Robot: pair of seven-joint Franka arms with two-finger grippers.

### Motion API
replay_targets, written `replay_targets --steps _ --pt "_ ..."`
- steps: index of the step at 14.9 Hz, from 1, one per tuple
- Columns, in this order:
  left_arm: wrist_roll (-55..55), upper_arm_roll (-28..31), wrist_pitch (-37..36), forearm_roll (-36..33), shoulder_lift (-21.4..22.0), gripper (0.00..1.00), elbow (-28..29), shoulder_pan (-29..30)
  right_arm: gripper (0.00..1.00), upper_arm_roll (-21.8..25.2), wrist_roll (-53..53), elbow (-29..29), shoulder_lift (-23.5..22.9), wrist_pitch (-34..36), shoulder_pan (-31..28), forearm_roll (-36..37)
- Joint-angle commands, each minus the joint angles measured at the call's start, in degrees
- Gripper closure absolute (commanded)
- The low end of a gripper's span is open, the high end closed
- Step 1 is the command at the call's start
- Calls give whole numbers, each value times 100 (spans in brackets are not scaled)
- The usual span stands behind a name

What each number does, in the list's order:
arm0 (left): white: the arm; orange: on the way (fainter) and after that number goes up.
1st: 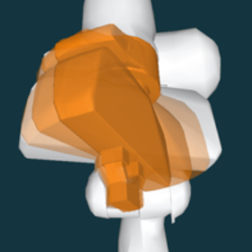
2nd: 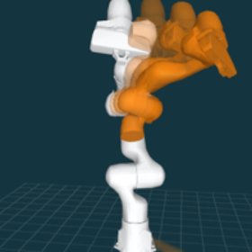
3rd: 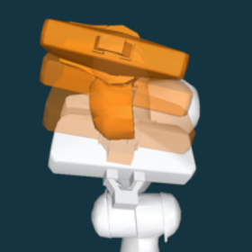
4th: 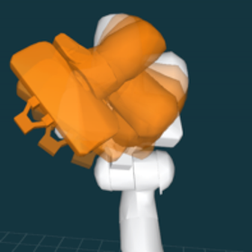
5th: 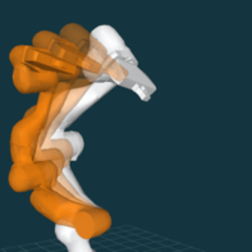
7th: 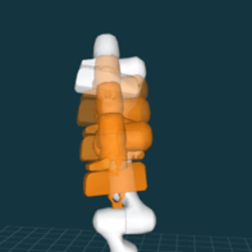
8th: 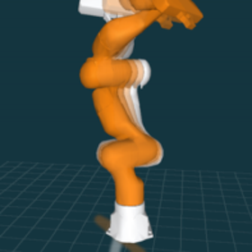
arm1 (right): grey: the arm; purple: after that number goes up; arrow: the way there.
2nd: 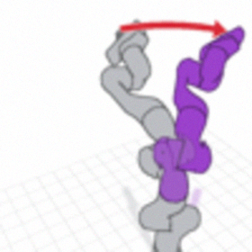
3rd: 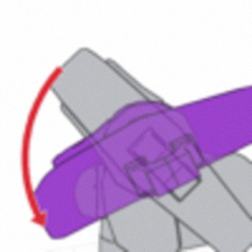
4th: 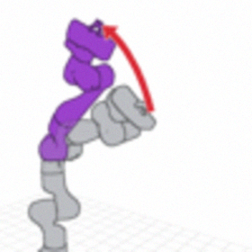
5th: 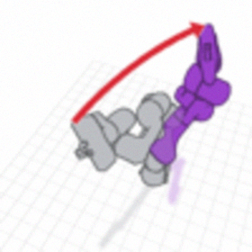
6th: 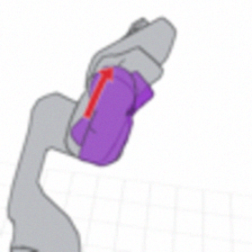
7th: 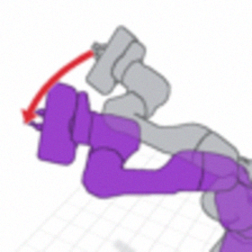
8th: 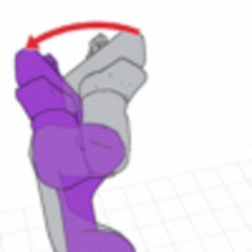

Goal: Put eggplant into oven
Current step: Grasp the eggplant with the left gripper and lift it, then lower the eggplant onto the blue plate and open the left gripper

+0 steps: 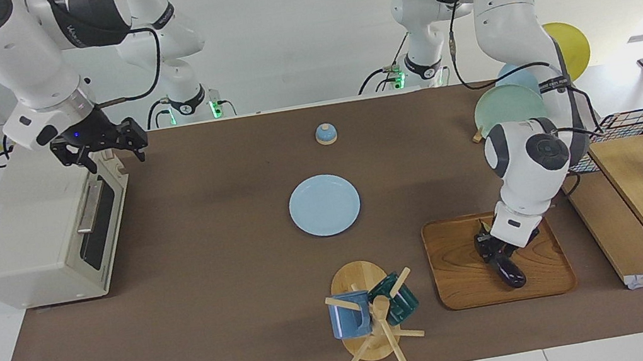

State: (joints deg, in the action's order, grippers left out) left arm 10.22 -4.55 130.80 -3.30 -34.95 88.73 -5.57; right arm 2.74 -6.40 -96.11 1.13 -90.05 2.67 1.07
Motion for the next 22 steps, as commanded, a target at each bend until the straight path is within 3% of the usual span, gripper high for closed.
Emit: replay_targets --steps 1,2,6,9,13,15,17,19,22 --pt "-11 6 -396 65 94 100 -197 -23 0 -37 51 -127 115 -100 -30 -133" --pt "6 6 -545 249 137 100 -268 -23 0 -37 51 -127 115 -109 -30 -133" --pt "181 6 -1466 874 1041 100 -189 -49 0 -46 43 -127 115 -135 -30 -133" --pt "821 6 -2145 910 1743 100 169 -531 0 -46 51 -145 115 -127 -30 -133" --pt "2078 -2 -2059 919 2326 100 847 -1471 0 -46 51 -145 115 -127 -30 -133" --pt "2535 -3 -1587 971 2501 100 1302 -1937 0 -46 51 -154 124 -127 -21 -133" --pt "2966 -3 -561 980 2694 100 2039 -2438 0 -55 60 -154 124 -127 -21 -133" --pt "3257 6 110 972 2573 100 2332 -2852 0 -55 60 -163 124 -127 -29 -133" --pt "3468 6 664 972 2099 100 2298 -3160 0 -55 43 -215 141 -135 -30 -133"
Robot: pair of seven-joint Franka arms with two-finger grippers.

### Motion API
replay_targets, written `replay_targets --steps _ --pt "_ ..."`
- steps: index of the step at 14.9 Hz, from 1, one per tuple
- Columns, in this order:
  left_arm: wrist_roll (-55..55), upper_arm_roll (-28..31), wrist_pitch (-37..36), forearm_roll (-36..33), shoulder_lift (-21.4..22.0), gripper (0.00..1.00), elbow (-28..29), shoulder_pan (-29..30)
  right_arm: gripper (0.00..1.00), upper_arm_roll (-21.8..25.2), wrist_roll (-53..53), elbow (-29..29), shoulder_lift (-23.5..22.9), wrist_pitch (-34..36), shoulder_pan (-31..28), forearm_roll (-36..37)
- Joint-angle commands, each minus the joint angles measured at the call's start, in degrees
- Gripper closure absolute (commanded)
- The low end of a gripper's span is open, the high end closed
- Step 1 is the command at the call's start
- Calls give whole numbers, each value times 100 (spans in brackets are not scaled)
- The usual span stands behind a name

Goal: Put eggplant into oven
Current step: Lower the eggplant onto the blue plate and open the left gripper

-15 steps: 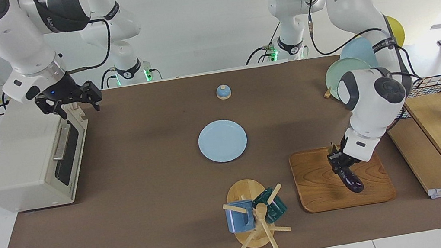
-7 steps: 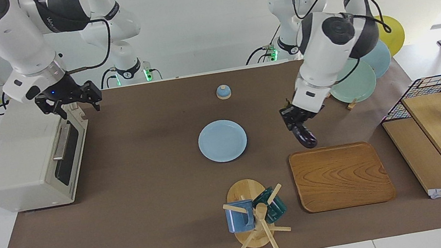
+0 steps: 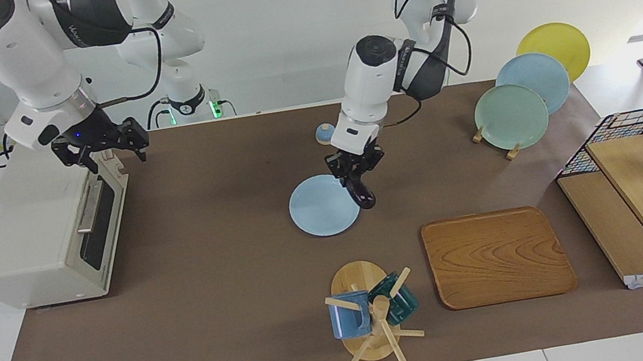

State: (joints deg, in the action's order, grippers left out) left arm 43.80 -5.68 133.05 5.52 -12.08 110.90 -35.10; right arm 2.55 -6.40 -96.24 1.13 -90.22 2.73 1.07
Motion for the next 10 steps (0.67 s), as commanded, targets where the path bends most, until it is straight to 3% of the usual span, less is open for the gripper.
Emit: replay_targets --steps 1,5,10 --pt "172 128 659 90 -329 100 81 -260 0 -26 43 -203 141 -118 -36 -133" --pt "190 137 977 81 -787 100 -42 -375 0 -35 60 -211 141 -118 -36 -133" --pt "111 137 969 55 -796 100 -25 -366 0 -35 69 -229 168 -118 -27 -133"
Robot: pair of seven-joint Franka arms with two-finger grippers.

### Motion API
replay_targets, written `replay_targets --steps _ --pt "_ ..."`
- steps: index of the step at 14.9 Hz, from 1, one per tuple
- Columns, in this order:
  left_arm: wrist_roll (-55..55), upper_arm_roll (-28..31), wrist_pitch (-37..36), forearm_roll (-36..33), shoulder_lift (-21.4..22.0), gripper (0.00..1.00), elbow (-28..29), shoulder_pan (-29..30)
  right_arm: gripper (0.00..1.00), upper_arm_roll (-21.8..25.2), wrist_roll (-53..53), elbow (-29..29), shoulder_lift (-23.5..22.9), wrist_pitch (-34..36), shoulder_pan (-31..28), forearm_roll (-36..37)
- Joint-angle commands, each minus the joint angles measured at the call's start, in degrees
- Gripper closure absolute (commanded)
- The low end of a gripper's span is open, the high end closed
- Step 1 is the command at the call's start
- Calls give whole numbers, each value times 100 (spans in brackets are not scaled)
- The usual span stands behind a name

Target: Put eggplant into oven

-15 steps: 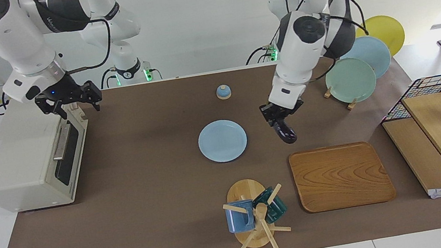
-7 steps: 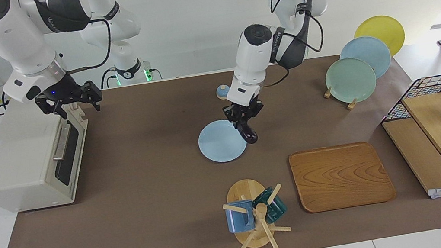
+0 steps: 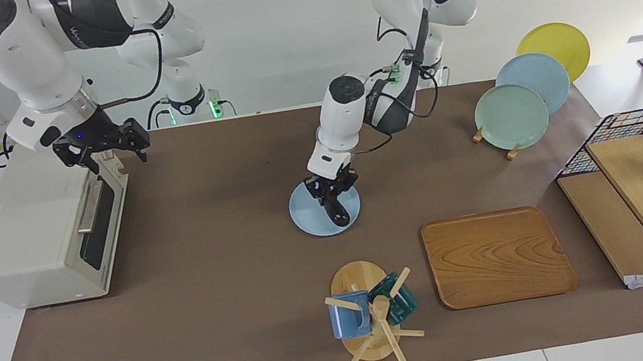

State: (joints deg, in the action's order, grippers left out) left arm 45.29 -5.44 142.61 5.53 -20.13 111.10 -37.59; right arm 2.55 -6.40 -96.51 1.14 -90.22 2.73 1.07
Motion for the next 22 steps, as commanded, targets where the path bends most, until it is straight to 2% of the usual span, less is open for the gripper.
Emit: replay_targets --steps 1,2,3,4,5,7,12,15,17,18,19,20,22 --pt "-47 113 4 53 9 100 -44 -109 0 -35 60 -201 167 -118 -27 -133" --pt "-47 113 4 53 9 81 -53 -109 0 -26 60 -201 167 -118 -27 -133" --pt "-38 113 -5 53 9 38 -70 -100 0 -35 60 -201 167 -118 -27 -133" --pt "-38 113 -23 53 9 6 -71 -82 0 -35 69 -210 167 -118 -27 -133" --pt "-47 113 -75 53 53 0 -71 -56 0 -35 60 -219 167 -118 -27 -133" --pt "-73 148 -416 53 158 0 -210 5 0 -35 60 -219 167 -118 -27 -133" --pt "-512 131 -1796 53 378 0 -1009 646 0 -35 51 -254 176 -136 -27 -133" --pt "-819 157 -2464 53 580 0 -1371 1155 0 -44 51 -351 229 -302 280 -125" --pt "-1301 157 -2895 45 782 0 -1511 1699 0 -35 -71 -508 255 -512 193 -124" --pt "-1565 166 -3036 36 896 0 -1512 1902 16 -35 -202 -570 273 -566 132 -124" --pt "-1933 157 -3194 36 1010 0 -1521 2174 66 -18 -343 -666 282 -584 105 -107" --pt "-2267 157 -3352 36 1098 0 -1538 2437 100 -18 -475 -806 290 -610 -26 -81" --pt "-2953 166 -3643 27 1283 0 -1530 2799 100 0 -686 -1157 334 -943 -351 -2"
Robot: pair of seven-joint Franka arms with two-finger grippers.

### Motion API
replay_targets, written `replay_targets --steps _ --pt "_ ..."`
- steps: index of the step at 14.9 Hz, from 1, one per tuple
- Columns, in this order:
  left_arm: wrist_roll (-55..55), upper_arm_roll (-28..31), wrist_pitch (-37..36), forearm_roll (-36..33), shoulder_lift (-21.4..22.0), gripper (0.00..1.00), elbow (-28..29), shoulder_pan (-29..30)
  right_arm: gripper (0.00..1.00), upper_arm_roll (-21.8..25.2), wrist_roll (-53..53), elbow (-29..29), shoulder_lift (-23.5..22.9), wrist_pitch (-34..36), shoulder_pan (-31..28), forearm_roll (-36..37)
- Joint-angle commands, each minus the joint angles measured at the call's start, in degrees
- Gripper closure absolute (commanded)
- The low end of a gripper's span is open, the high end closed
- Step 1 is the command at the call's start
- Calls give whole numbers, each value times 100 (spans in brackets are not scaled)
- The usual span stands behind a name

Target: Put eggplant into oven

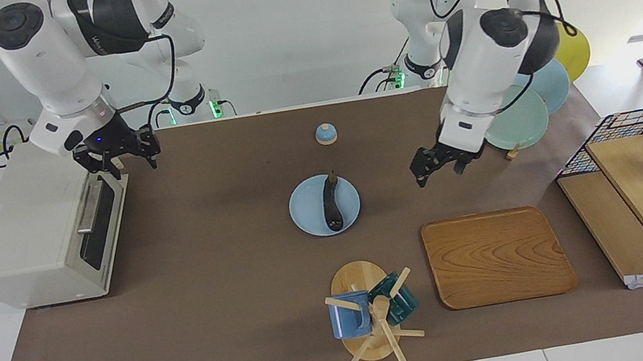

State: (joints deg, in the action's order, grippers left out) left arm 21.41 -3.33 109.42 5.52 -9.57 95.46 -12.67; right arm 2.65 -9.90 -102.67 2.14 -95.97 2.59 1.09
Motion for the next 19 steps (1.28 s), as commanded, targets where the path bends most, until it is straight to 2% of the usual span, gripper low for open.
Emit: replay_targets --steps 1,7,11,14,19 --pt "-838 -45 -516 19 306 0 34 474 100 -10 -390 -718 252 -474 -425 179" --pt "-1666 -36 -1474 -157 719 0 113 845 100 -10 -443 -1413 279 -1238 -715 1383" --pt "-1606 -45 -1529 -298 782 0 114 827 100 -10 -670 -1572 235 -1503 -725 1744" --pt "-1552 -53 -1555 -298 790 0 61 792 100 -10 -672 -1642 200 -1547 -734 1745" --pt "-1535 -45 -2037 -464 729 0 -448 696 100 -37 -339 -1994 25 -2311 -463 1649"
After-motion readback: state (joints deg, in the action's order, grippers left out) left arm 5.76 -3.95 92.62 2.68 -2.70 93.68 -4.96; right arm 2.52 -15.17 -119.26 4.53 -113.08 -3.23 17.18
